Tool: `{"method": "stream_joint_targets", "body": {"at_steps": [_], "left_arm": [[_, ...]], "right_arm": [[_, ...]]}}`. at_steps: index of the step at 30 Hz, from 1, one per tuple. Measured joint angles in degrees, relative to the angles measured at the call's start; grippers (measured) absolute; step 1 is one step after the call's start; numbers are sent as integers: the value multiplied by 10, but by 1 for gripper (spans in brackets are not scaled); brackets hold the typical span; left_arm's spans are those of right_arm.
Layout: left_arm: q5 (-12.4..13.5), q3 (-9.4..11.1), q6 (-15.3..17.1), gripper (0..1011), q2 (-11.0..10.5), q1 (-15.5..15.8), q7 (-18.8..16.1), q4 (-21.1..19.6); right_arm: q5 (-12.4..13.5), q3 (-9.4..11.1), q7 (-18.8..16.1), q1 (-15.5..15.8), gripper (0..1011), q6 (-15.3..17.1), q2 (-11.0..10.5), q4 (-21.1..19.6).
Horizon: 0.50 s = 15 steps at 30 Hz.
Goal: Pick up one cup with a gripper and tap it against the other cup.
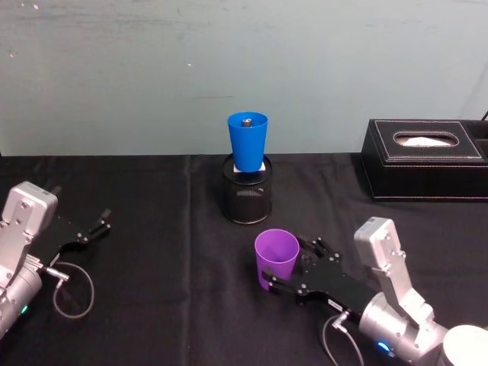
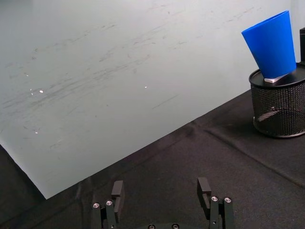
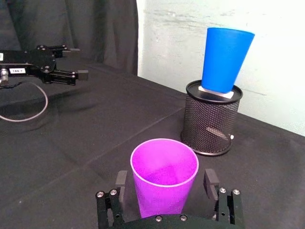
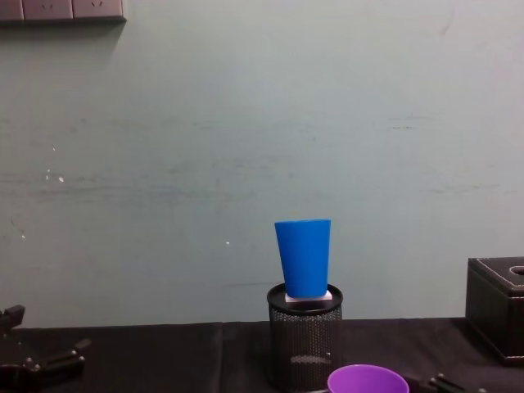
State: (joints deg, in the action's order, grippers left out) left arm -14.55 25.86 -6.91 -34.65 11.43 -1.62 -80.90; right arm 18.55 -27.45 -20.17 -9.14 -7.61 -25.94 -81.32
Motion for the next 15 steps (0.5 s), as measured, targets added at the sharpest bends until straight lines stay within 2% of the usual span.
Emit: {"method": "stream_joint_targets", "body": {"at_steps": [9, 15], "left_arm": [[0, 0, 0, 1000, 0, 0, 0, 0], [0, 0, 0, 1000, 0, 0, 0, 0]], "right_arm": [[-16, -2, -9, -23, 1003, -12, 33, 41], [-27, 0, -10, -28, 1003, -19, 47, 50]]}}
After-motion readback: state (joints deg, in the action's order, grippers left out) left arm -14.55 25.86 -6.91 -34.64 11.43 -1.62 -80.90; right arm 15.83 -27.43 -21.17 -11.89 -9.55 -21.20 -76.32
